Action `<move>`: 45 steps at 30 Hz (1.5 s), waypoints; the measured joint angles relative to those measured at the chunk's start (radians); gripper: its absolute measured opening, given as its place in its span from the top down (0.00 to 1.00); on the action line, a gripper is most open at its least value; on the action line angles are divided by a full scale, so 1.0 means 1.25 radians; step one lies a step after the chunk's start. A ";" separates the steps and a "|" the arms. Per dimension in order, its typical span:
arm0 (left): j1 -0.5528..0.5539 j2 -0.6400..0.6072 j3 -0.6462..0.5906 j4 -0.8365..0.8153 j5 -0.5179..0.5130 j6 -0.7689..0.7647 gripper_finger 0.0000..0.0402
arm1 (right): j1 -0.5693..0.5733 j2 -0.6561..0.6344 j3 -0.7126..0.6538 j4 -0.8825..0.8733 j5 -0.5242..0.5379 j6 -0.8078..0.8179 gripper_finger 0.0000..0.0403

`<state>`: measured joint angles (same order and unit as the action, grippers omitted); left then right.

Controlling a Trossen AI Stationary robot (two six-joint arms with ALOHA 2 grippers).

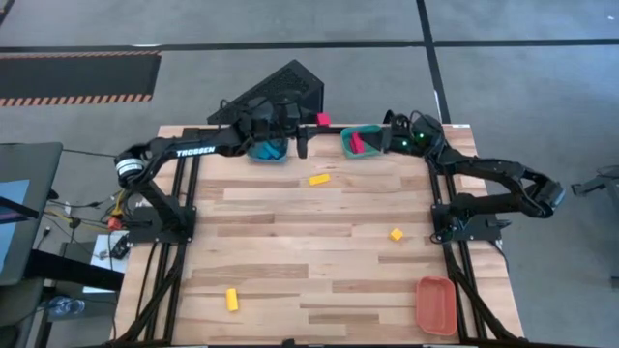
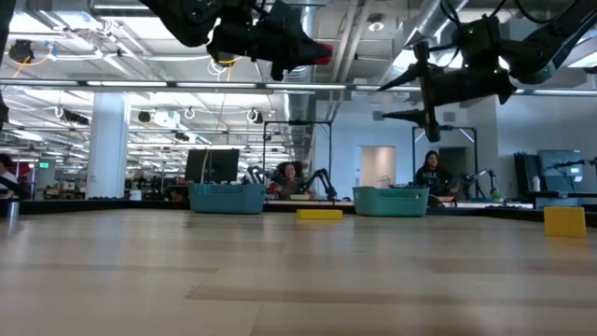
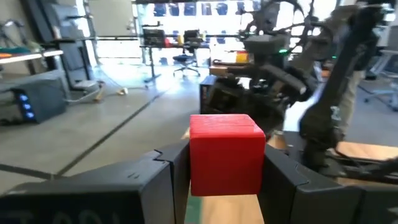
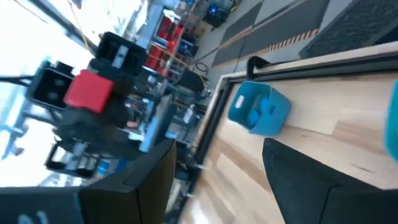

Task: Sort & place blocks by color
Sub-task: Put the red block into the green bin

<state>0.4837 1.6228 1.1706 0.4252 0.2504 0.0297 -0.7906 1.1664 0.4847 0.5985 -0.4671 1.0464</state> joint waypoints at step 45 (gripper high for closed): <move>0.101 0.000 -0.002 0.025 0.104 0.013 0.71 | 0.097 0.450 0.558 0.070 -0.232 0.213 0.34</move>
<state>0.6099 1.6234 1.1687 0.4559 0.3803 0.0463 -0.6691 1.7290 1.1816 0.6862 -0.7575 1.3123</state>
